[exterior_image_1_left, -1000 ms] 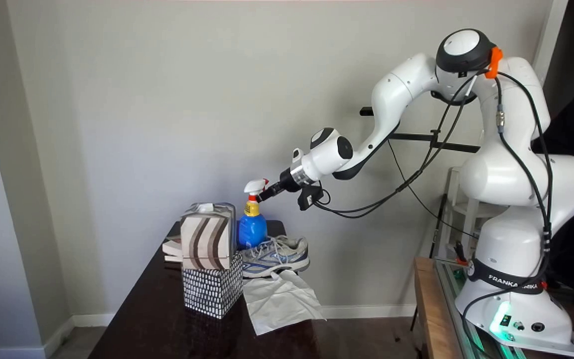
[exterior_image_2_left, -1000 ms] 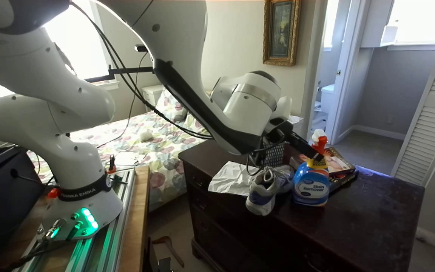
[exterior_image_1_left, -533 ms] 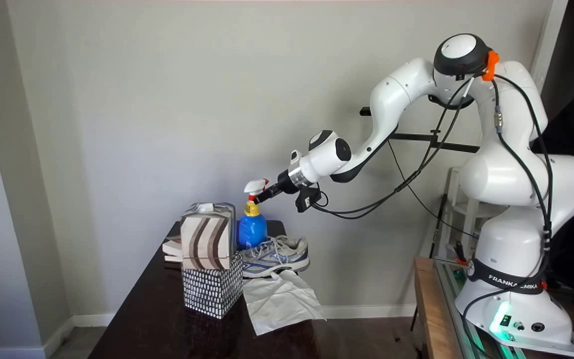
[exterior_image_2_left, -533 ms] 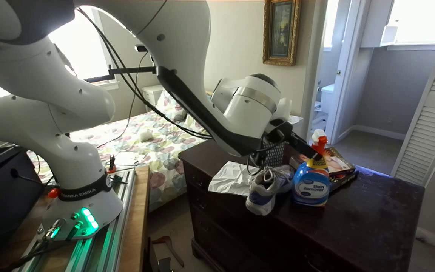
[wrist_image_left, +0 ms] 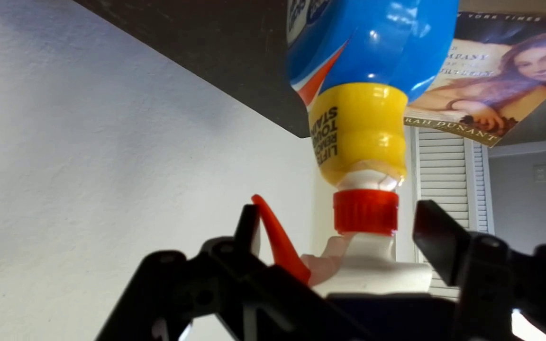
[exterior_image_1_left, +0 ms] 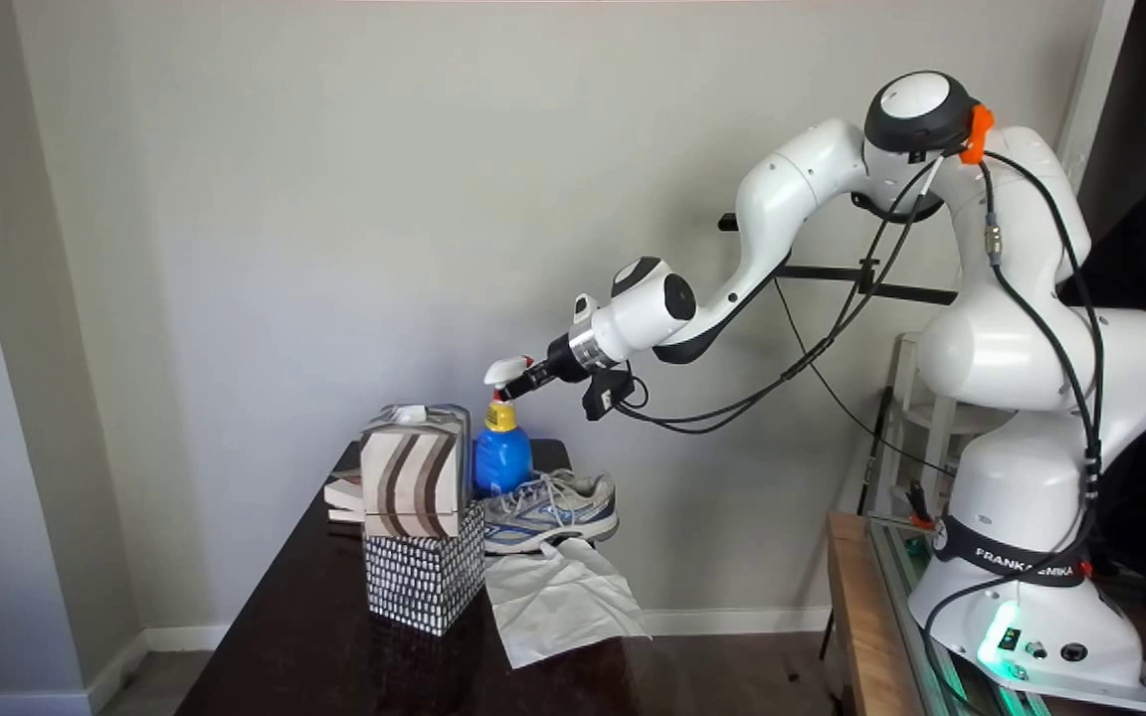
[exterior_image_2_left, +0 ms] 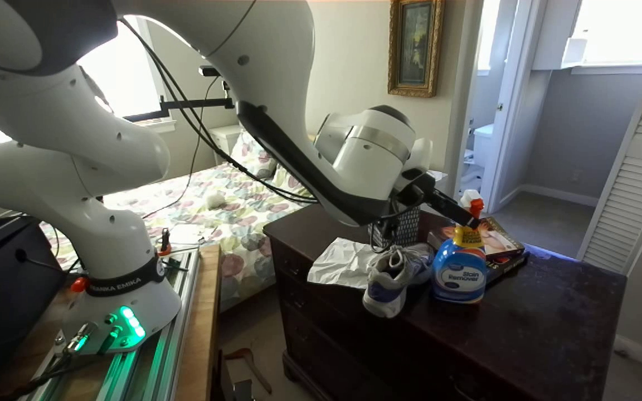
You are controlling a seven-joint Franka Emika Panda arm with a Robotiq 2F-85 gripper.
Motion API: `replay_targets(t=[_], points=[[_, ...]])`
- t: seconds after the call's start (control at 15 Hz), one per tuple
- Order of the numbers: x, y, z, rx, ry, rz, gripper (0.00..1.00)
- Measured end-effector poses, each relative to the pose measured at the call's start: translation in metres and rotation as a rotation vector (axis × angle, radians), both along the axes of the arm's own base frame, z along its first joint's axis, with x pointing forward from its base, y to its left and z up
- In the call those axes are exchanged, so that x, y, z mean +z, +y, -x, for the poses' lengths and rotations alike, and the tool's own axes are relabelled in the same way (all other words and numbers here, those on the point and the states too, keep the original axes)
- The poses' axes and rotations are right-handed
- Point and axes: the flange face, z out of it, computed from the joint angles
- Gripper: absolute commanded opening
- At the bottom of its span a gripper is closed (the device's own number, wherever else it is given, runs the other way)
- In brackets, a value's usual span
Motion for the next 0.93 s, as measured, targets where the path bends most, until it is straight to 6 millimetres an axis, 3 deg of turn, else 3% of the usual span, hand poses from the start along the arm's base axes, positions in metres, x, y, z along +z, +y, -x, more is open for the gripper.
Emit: replay_targets(t=[0.07, 0.4, 0.47, 0.6, 0.73, 0.93], points=[[0.0006, -0.0014, -0.0008, -0.003, -0.002, 0.006, 0.49], [0.0043, -0.0055, -0.0037, -0.001, -0.009, 0.022, 0.56], [0.0049, -0.0064, -0.0039, -0.001, -0.009, 0.025, 0.81], [0.0048, -0.0073, -0.0037, -0.001, -0.008, 0.028, 0.85], [0.0043, -0.0077, -0.0036, 0.0, -0.007, 0.028, 0.98], [0.0021, -0.0073, -0.0028, 0.0, -0.003, 0.023, 1.0]])
